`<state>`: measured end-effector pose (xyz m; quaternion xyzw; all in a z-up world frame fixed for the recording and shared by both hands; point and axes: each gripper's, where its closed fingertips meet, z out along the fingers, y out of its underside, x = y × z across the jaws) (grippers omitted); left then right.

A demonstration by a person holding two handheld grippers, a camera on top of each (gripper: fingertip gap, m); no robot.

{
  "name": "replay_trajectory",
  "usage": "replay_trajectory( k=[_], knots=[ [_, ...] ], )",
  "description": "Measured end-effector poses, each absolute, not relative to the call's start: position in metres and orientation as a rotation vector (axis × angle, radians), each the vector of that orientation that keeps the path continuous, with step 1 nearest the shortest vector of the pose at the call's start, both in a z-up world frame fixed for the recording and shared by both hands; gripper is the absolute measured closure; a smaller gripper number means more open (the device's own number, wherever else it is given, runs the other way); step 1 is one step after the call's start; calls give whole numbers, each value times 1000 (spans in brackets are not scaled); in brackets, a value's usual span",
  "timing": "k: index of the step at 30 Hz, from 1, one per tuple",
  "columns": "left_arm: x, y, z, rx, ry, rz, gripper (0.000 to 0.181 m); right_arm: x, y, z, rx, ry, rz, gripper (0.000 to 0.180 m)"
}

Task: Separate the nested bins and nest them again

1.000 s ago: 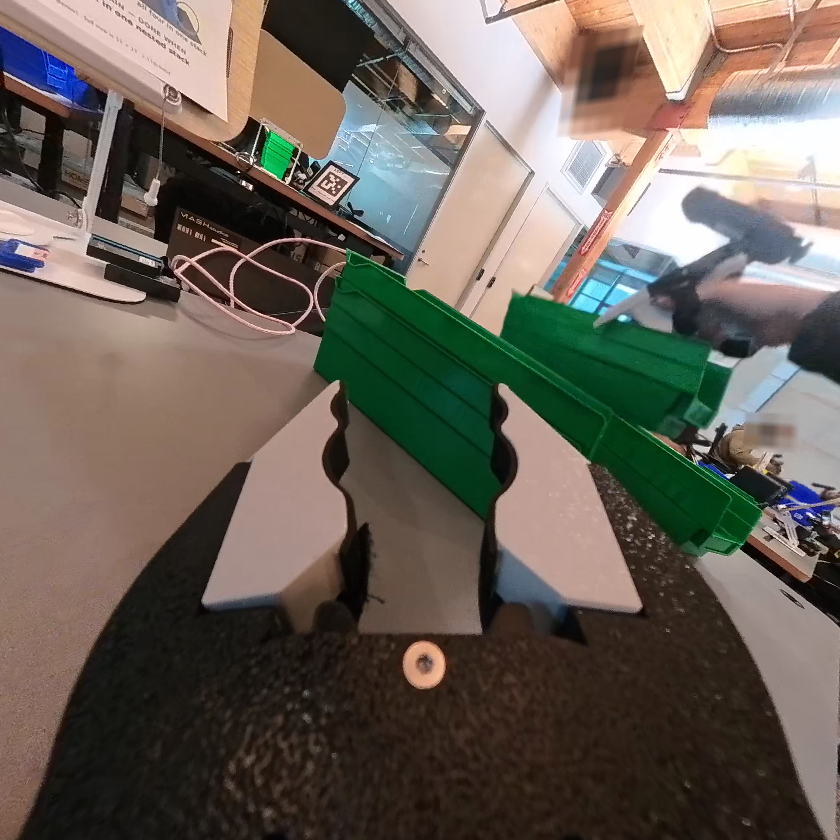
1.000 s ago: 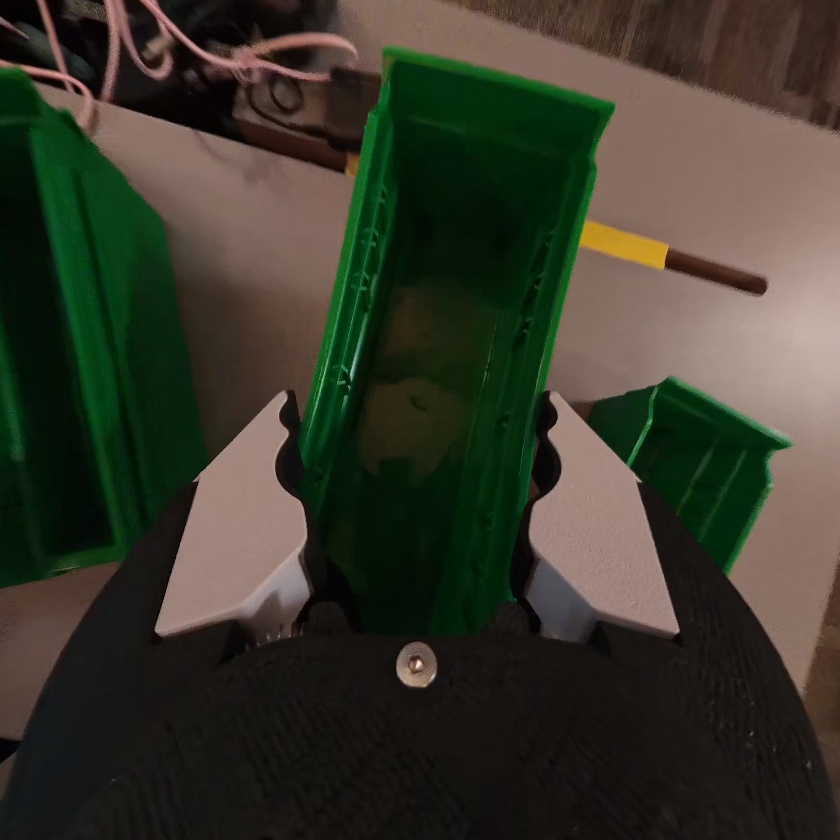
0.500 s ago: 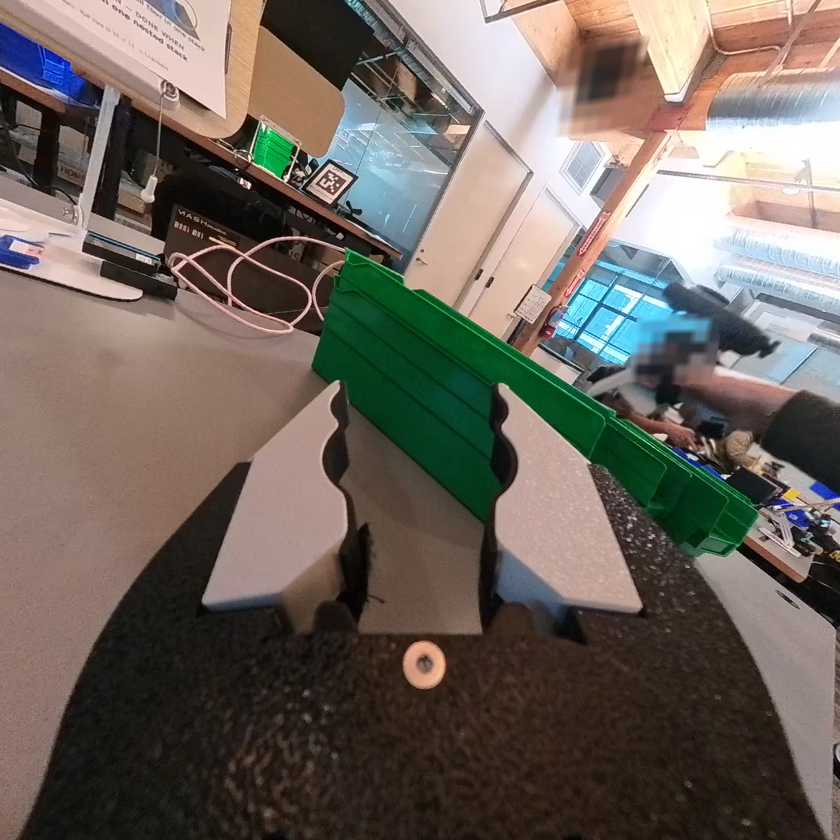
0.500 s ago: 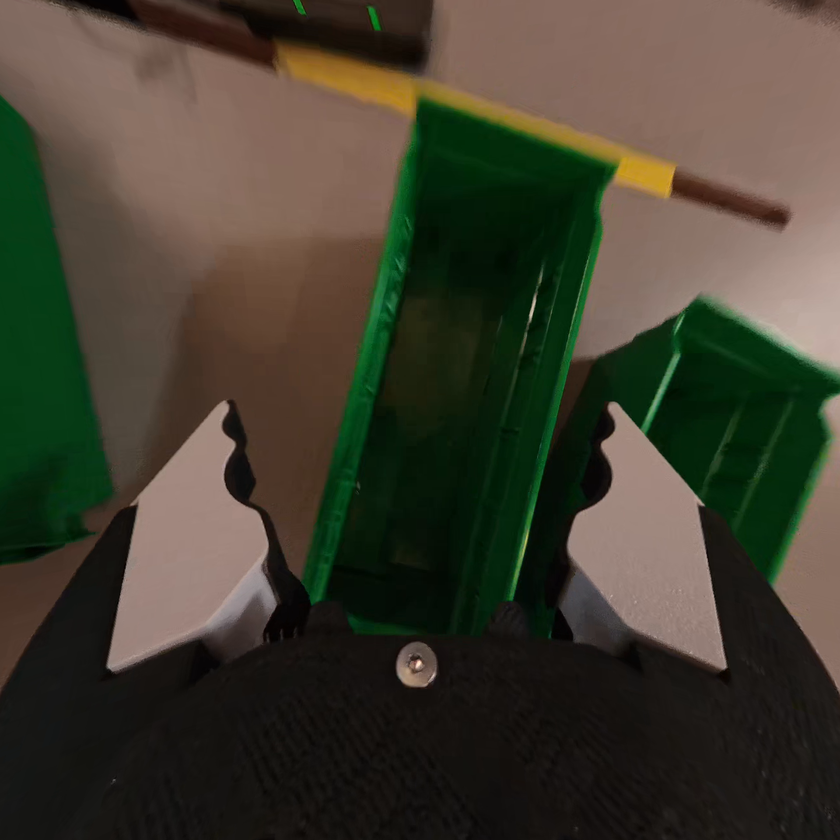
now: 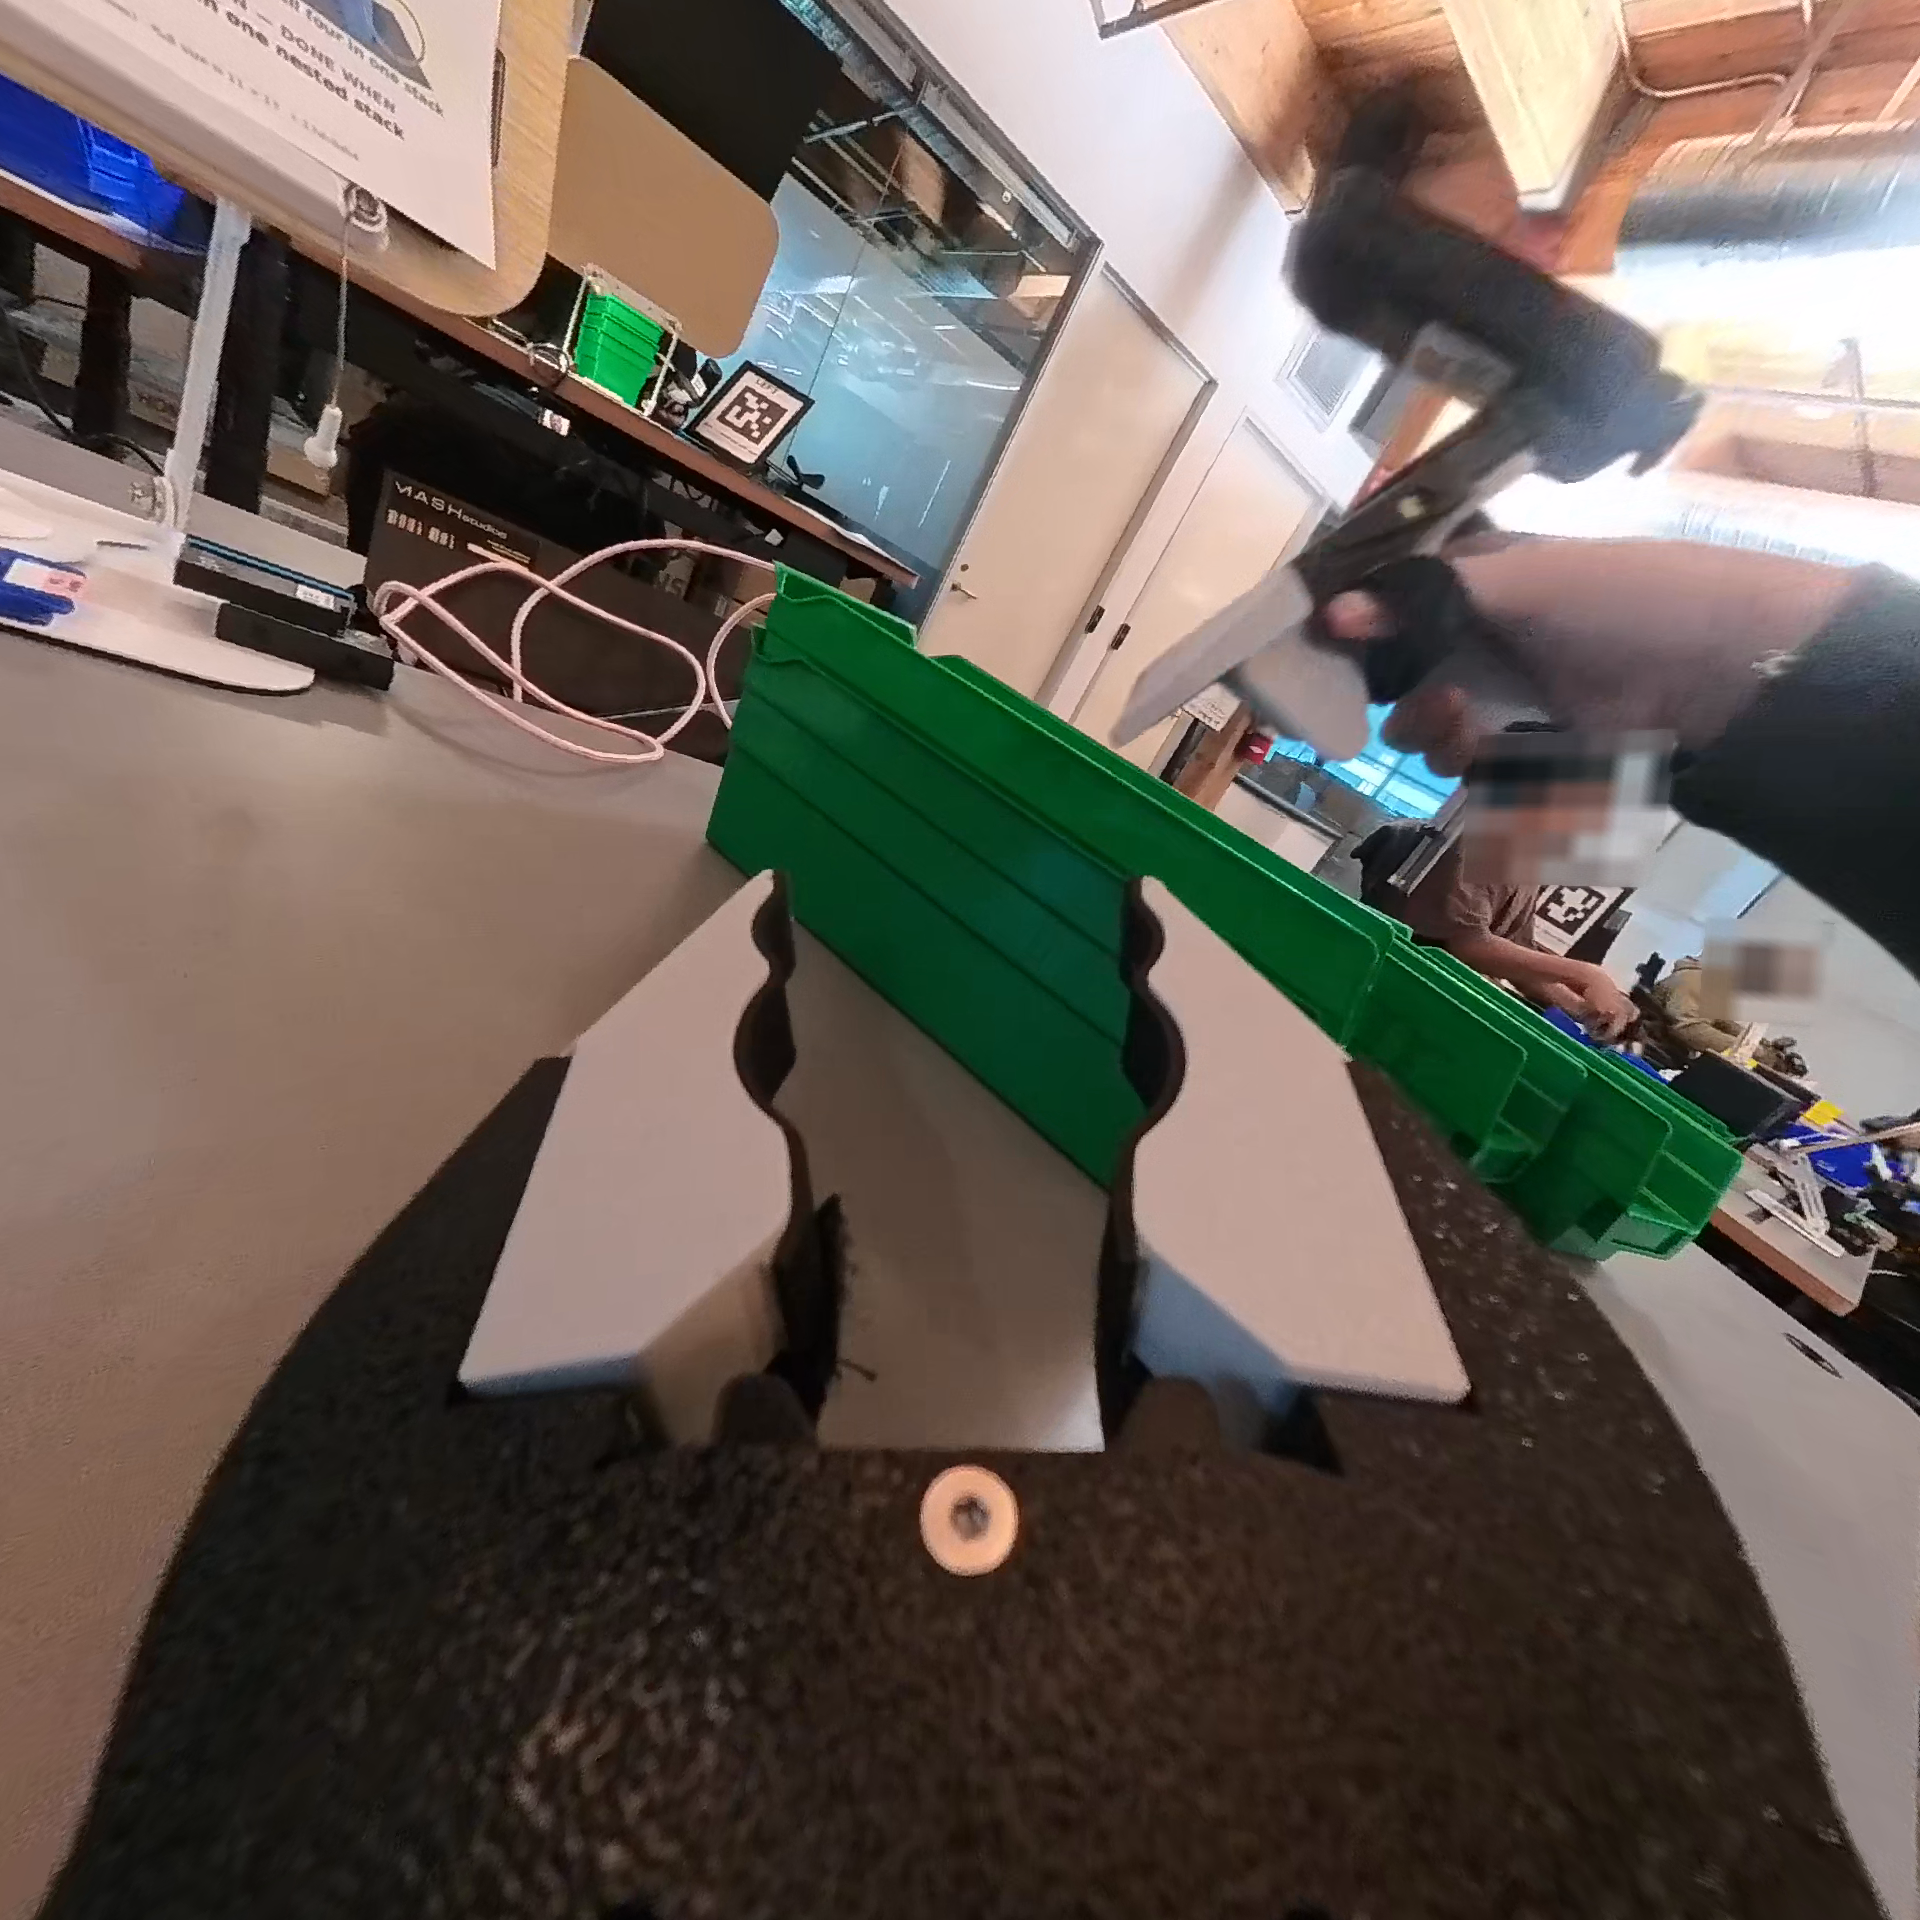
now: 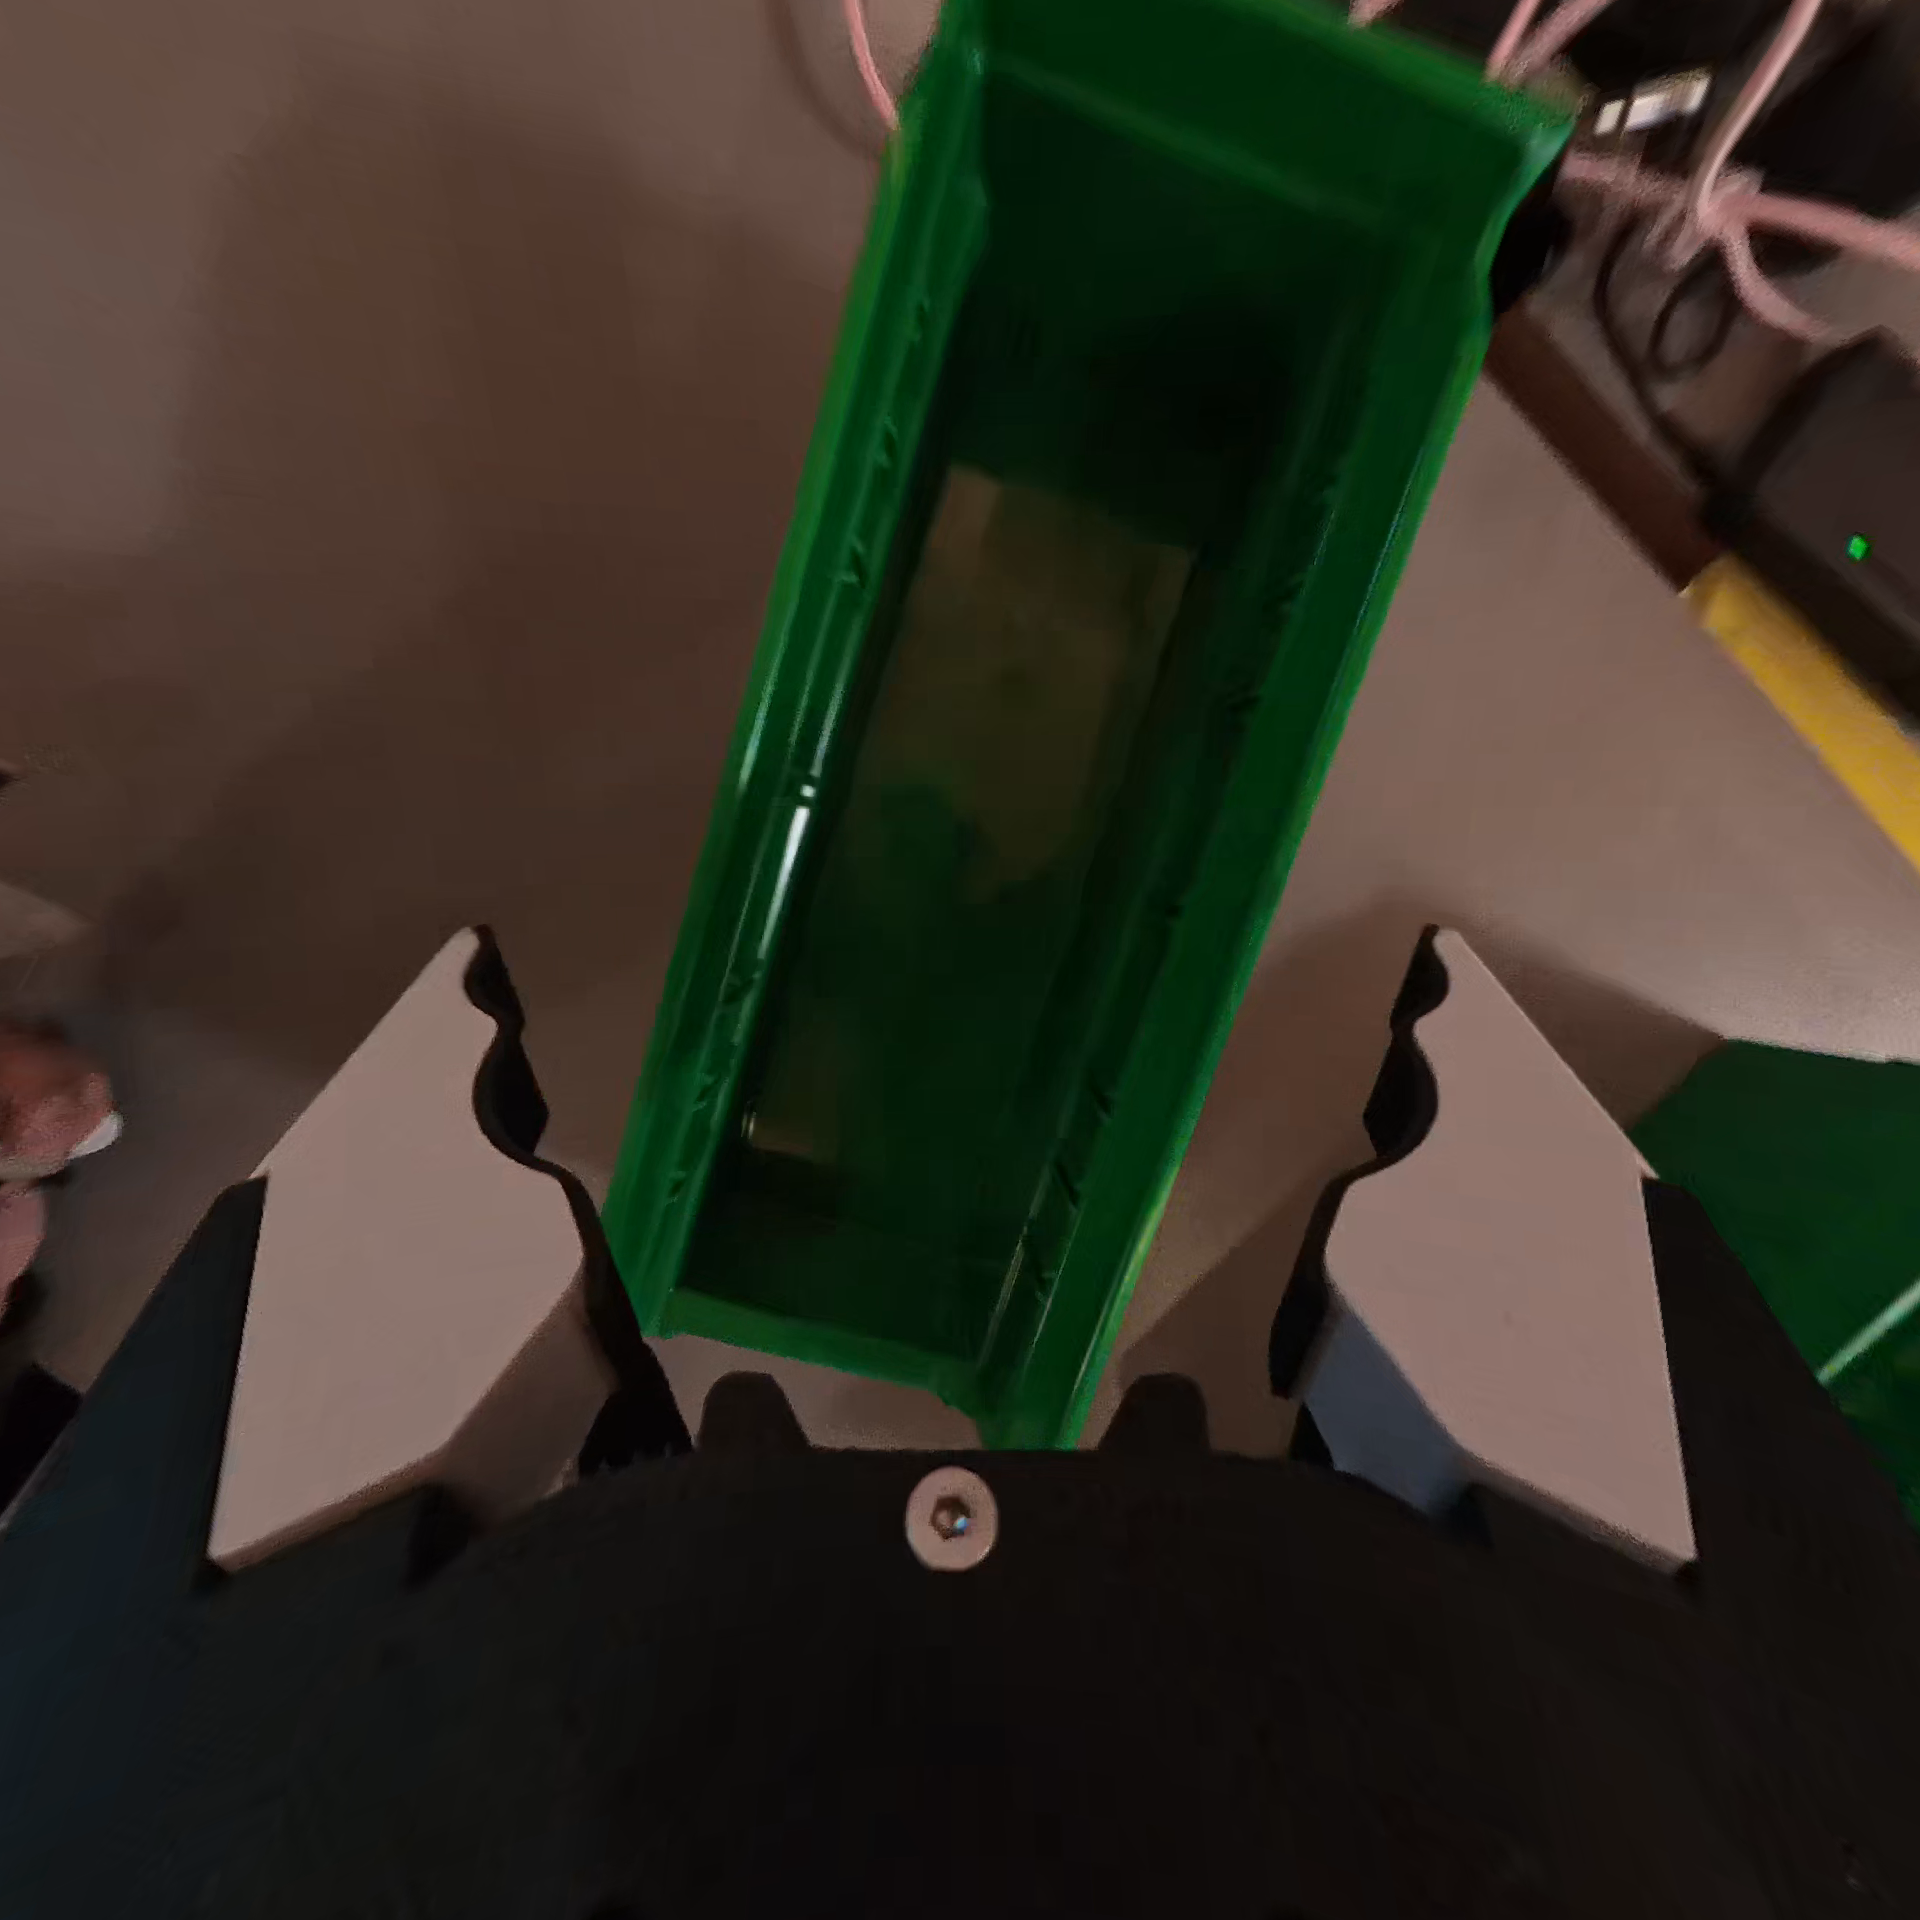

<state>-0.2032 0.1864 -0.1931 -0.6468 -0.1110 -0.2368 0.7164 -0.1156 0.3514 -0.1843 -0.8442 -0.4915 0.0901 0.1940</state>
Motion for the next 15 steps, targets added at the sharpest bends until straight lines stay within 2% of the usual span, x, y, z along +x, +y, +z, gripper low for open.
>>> replay_trajectory(
  k=[5,11,15],
  knots=[
    [-205,185,-191,-1419,-247,-519,119,-105,354,-220,-2524,-1449,-34,37],
    [-208,184,-189,-1399,-266,-550,119,-120,365,-210,-2541,-1370,49,71],
    [-210,184,-189,-1393,-273,-557,119,-129,356,-204,-2540,-1403,73,77]
  ],
)
